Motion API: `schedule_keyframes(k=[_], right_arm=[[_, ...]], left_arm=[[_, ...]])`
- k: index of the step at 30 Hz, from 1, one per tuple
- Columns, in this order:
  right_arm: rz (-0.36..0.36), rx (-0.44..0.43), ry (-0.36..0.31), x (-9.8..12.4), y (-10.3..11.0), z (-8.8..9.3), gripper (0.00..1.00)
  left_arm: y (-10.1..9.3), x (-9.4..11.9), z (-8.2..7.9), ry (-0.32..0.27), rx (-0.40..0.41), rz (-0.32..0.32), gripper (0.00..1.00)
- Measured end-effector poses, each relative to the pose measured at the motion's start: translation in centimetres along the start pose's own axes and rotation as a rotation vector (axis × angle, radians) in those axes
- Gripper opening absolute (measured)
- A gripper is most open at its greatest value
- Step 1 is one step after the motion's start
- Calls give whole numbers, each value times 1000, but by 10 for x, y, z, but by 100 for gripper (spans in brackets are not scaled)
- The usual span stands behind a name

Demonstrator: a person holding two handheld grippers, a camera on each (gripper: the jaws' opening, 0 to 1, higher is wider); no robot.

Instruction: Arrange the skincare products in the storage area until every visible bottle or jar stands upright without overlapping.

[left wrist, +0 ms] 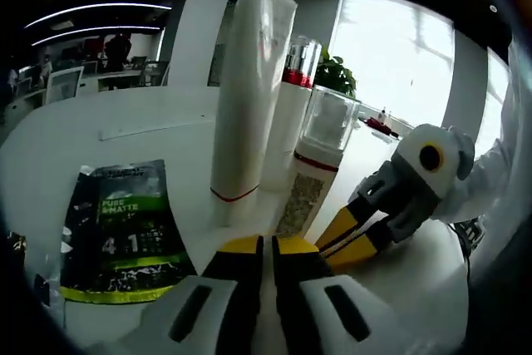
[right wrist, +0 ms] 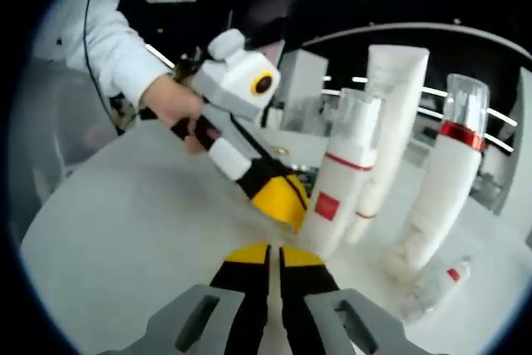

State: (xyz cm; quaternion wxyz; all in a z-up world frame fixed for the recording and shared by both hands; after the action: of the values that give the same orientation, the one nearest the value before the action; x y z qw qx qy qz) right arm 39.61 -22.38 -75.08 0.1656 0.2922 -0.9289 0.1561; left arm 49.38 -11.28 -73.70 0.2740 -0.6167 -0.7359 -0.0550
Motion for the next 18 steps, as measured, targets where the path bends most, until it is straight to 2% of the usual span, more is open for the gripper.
schedule_keyframes(k=[18], right_arm=[[55, -87, 2, -12, -8, -1, 0]], left_arm=[[1, -4, -2, -10, 48, -37, 0]])
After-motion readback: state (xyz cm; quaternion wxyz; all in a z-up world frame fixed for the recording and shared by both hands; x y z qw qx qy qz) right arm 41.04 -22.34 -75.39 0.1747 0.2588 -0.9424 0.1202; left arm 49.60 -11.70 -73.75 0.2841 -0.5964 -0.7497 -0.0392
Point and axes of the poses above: the point that each gripper's makers call its tool centre point, and the gripper's own axes: x roughly backward along the fingers, y roughly to its left, z roughly out of its underside, the point moved 9 cm from there along x, roughly backward along the fingers, and after that the axes turned 4 degrees about y, right-handed, at the moved point
